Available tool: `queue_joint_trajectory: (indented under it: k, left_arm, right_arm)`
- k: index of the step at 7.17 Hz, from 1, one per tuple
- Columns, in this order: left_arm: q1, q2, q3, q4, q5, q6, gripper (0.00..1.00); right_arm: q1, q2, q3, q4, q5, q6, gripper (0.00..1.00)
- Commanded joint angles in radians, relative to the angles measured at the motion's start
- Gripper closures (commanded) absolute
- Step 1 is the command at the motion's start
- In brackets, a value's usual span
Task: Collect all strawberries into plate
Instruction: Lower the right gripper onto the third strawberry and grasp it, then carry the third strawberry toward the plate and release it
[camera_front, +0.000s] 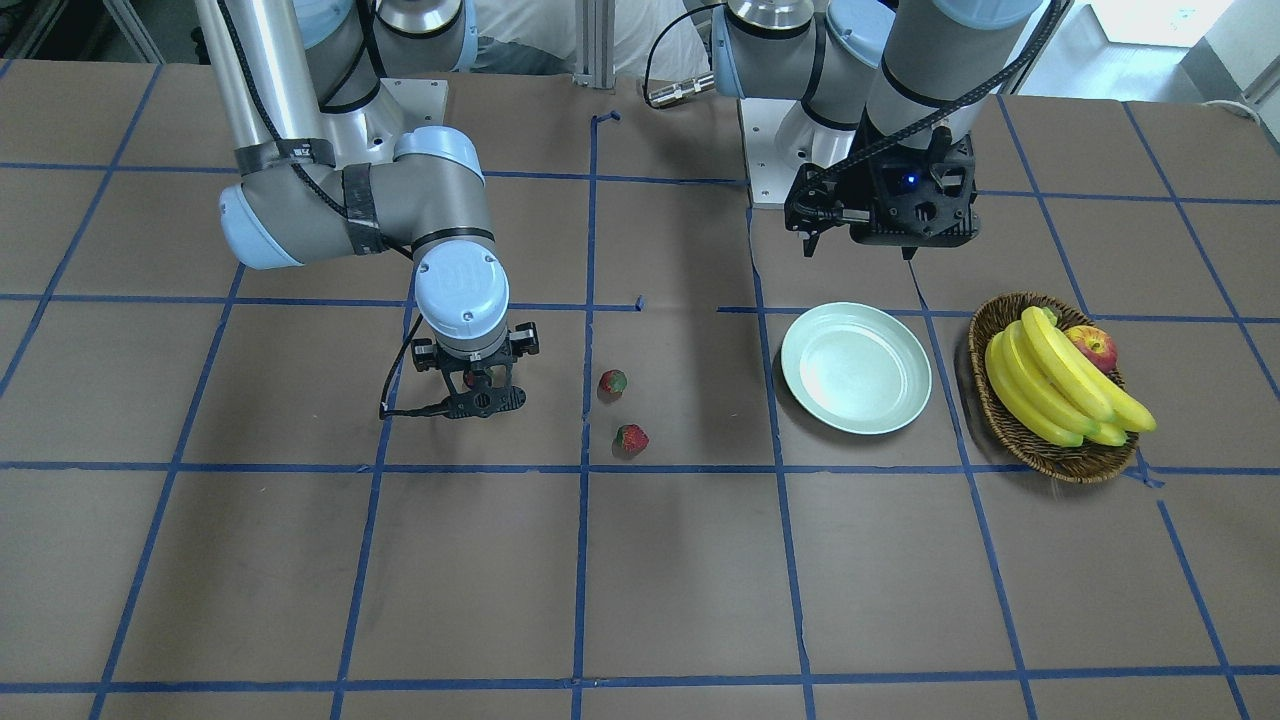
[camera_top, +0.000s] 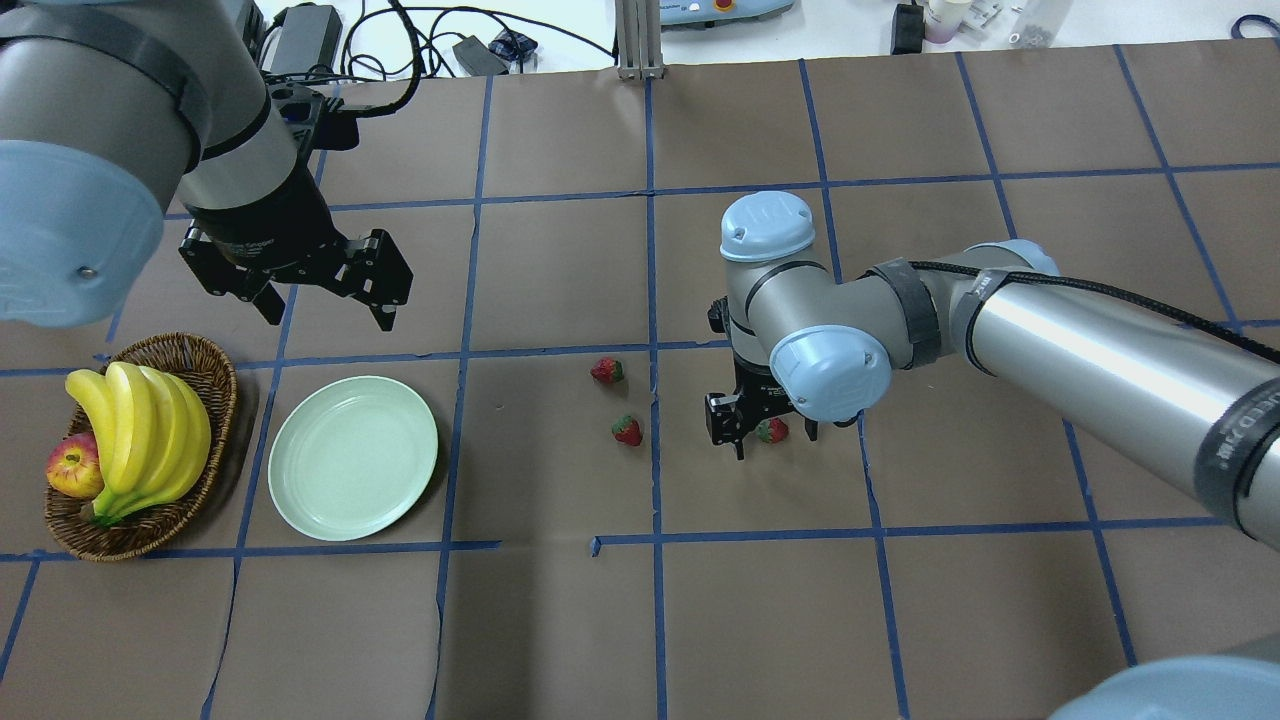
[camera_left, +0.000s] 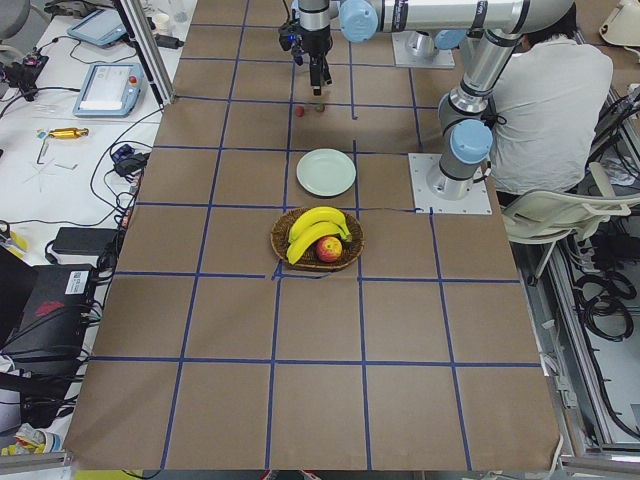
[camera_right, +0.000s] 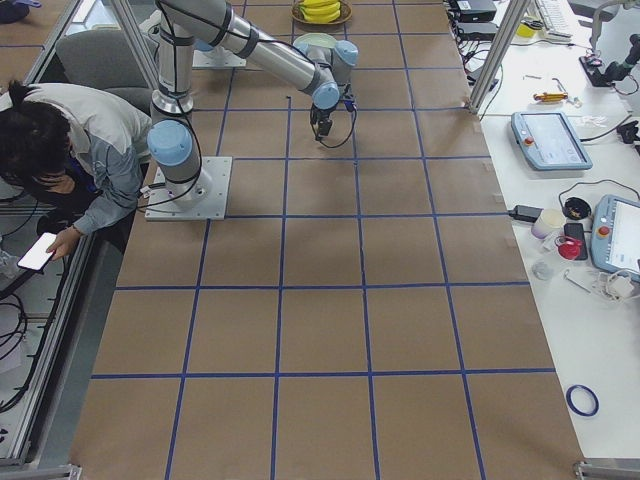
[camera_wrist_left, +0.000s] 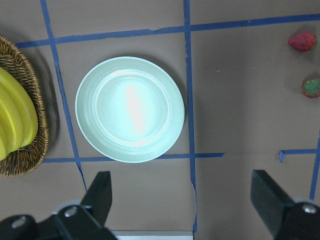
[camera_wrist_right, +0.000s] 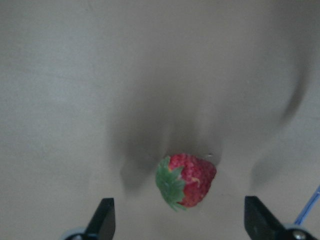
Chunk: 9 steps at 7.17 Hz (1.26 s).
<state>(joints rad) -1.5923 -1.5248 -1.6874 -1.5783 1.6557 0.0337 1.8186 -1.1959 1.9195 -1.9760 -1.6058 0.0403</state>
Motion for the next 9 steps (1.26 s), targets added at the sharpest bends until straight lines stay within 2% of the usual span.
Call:
queue_joint_trajectory:
  k: [1, 4, 5, 7, 9]
  left_arm:
    - [0.0, 0.0, -0.002, -0.003, -0.001, 0.0, 0.0]
    - [0.0, 0.0, -0.008, -0.003, -0.002, 0.0, 0.0]
    - [0.0, 0.0, -0.008, -0.003, -0.002, 0.0, 0.0]
    - [0.0, 0.0, -0.009, -0.005, -0.004, -0.008, 0.0]
    - [0.0, 0.002, -0.014, -0.003, -0.004, -0.009, 0.0]
  right_arm:
    - [-0.001, 0.009, 0.001, -0.029, -0.028, -0.014, 0.6]
    - [-0.001, 0.015, 0.001, -0.083, -0.049, -0.016, 0.72]
    - [-0.001, 0.015, 0.001, -0.081, -0.052, -0.016, 1.0]
    - [-0.001, 0.013, -0.008, -0.078, -0.052, -0.017, 1.0]
    - [-0.002, 0.001, -0.057, -0.072, -0.074, -0.031, 1.0]
